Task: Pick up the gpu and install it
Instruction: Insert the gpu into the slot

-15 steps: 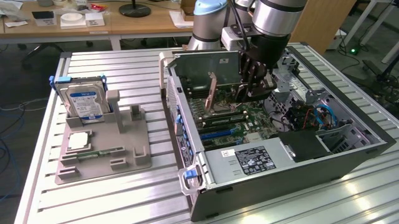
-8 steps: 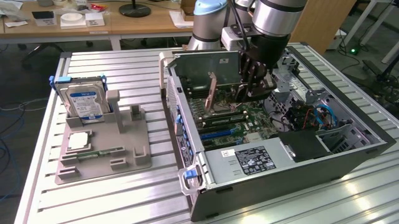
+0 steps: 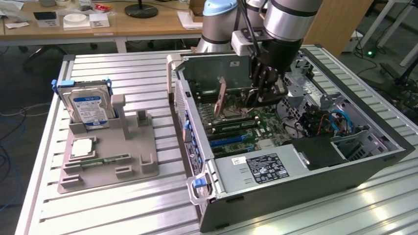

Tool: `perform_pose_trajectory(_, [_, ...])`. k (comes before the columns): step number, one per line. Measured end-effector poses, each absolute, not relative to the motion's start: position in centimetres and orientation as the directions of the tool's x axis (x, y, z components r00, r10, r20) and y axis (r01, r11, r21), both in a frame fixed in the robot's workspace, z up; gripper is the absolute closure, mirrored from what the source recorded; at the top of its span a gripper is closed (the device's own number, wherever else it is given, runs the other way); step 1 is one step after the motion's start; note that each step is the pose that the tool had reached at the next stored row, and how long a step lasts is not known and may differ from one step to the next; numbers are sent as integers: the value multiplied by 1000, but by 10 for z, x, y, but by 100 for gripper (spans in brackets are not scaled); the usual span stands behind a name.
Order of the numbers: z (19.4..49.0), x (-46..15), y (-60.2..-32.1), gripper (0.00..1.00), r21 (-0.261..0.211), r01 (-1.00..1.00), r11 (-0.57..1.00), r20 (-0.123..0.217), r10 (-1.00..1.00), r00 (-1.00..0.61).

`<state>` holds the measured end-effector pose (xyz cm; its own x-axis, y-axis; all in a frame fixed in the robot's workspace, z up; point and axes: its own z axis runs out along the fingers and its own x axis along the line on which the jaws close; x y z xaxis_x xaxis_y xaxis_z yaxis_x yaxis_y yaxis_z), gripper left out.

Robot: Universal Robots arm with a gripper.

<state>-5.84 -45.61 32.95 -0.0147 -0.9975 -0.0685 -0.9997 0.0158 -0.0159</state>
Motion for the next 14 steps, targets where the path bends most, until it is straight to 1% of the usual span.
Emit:
perform_pose_trajectory(9, [321,-58,-457,72,-16,-1000,16,-68,-998,-15])
perform_pose_trajectory(14, [312,-58,-465,72,-16,-1000,17,-69,-998,-16])
